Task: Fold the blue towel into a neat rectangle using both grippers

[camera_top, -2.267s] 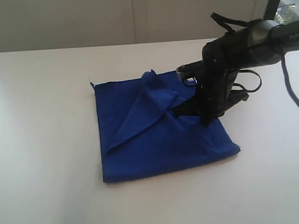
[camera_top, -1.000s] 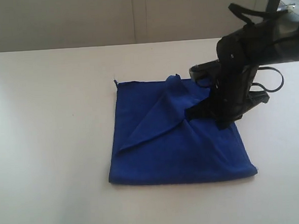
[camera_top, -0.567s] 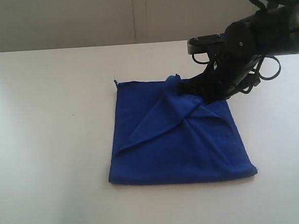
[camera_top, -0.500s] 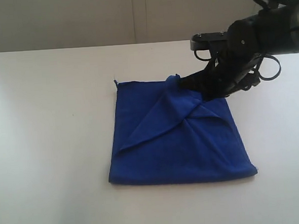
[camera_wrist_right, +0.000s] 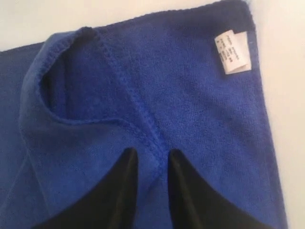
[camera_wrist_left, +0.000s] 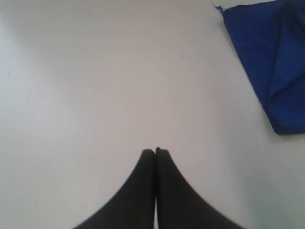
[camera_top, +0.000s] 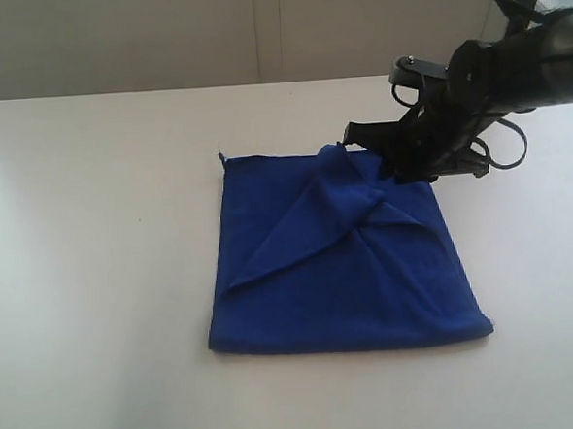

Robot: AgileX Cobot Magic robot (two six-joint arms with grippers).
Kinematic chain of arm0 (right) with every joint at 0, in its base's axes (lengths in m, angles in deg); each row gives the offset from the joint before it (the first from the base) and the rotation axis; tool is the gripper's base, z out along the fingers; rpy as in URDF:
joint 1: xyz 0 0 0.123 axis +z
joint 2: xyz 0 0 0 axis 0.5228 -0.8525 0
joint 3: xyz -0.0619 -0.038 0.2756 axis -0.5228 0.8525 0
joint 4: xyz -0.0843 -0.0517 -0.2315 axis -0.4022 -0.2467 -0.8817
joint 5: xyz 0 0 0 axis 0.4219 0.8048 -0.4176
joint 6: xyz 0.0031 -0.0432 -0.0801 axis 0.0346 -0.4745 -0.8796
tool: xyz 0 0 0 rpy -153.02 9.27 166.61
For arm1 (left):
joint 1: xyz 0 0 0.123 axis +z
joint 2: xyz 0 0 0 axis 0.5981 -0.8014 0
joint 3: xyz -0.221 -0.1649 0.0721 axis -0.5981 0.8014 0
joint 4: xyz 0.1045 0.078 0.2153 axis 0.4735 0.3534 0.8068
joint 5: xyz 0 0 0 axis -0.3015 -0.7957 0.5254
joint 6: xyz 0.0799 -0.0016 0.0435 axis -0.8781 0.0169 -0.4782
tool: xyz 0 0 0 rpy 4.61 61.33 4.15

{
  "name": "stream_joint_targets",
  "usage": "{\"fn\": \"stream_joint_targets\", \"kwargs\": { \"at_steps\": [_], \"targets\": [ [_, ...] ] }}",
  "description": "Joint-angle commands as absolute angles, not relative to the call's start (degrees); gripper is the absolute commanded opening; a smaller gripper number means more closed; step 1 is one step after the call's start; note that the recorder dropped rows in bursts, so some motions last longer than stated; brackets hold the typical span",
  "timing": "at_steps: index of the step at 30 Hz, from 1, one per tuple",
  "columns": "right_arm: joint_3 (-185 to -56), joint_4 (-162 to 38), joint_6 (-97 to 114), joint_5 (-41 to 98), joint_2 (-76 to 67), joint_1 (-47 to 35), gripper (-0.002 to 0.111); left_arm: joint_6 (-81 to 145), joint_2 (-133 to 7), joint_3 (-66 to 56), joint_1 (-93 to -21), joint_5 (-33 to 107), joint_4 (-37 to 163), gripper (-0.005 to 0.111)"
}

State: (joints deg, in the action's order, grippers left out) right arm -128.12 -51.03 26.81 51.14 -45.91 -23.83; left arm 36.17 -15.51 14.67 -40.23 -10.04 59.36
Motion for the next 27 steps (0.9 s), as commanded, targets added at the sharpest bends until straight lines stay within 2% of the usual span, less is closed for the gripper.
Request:
{"fn": "stream_joint_targets", "kwargs": {
  "at_steps": [1,11,22,27],
  "targets": [
    [-128.42,-50.05,27.02,49.07,-47.82,-24.17,0.023,36.45,-15.18,15.01,-40.31,-10.37,59.21,0.0],
    [-128.42,-49.9,27.02,48.16,-49.19,-24.17,0.023,36.45,-15.18,15.01,-40.31,-10.37,59.21,0.0],
    [-128.42,-49.0,26.9,48.26,-49.19,-24.17,0.001,36.45,-15.18,15.01,-40.31,-10.37,59.21,0.0],
    [-128.42,-49.0,26.9,48.16,-49.19,-24.17,0.0,36.45,-15.18,15.01,-40.31,-10.37,59.21,0.0]
  ]
}}
